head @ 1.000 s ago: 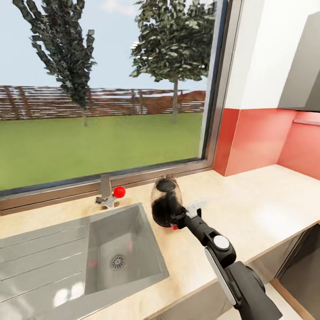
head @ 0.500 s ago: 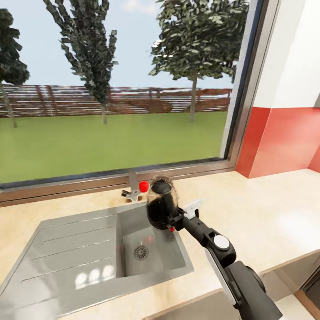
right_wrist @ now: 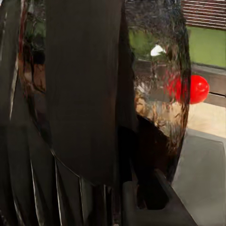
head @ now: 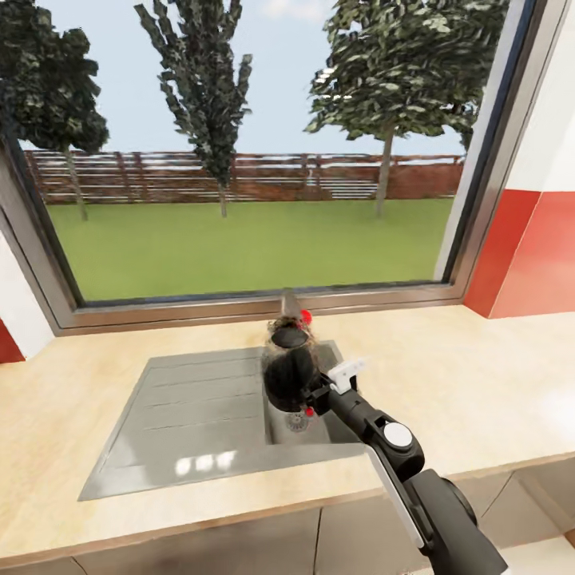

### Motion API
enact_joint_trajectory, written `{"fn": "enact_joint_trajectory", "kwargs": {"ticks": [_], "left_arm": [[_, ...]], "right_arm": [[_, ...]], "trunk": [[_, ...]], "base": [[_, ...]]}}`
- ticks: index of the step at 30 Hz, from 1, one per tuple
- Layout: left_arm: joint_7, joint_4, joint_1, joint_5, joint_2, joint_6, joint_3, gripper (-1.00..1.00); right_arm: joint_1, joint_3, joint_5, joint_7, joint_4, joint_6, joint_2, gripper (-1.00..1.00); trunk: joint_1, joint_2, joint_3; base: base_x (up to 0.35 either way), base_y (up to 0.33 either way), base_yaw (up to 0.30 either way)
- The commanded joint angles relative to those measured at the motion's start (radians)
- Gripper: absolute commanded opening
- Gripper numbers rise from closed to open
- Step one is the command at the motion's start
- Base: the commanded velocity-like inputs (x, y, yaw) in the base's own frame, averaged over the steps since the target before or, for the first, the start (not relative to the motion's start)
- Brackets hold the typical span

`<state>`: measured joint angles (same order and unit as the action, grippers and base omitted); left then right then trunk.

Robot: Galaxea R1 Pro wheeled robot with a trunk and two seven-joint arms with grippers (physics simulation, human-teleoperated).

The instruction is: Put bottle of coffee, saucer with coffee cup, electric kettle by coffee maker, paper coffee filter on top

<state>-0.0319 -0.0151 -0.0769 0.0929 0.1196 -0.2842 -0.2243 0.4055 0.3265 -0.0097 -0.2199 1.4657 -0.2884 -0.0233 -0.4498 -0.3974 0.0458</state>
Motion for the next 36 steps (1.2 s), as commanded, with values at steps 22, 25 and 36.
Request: {"fn": "enact_joint_trajectory", "kwargs": {"ticks": [22, 25, 36], "left_arm": [[-0.003, -0.001, -0.001, 0.011, -0.001, -0.004, -0.006, 1.0], [-0.003, -0.002, -0.001, 0.011, -0.001, -0.004, -0.006, 1.0], [-0.001, -0.001, -0.001, 0.012, 0.002, -0.003, -0.003, 1.0]], "right_arm": [[0.001, 0.003, -0.003, -0.002, 0.003, -0.006, -0.001, -1.0], [0.001, 0.009, -0.004, -0.005, 0.004, -0.006, -0.001, -1.0], [0.001, 0.006, -0.003, -0.156, 0.029, -0.012, 0.002, -1.0]], "trunk": [[0.0, -0.003, 0.016], [0.0, -0.003, 0.017], [0.0, -0.003, 0.017]], "base": [[-0.059, 0.256, 0.228], [0.0, 0.304, 0.024], [0.0, 0.229, 0.002]]}}
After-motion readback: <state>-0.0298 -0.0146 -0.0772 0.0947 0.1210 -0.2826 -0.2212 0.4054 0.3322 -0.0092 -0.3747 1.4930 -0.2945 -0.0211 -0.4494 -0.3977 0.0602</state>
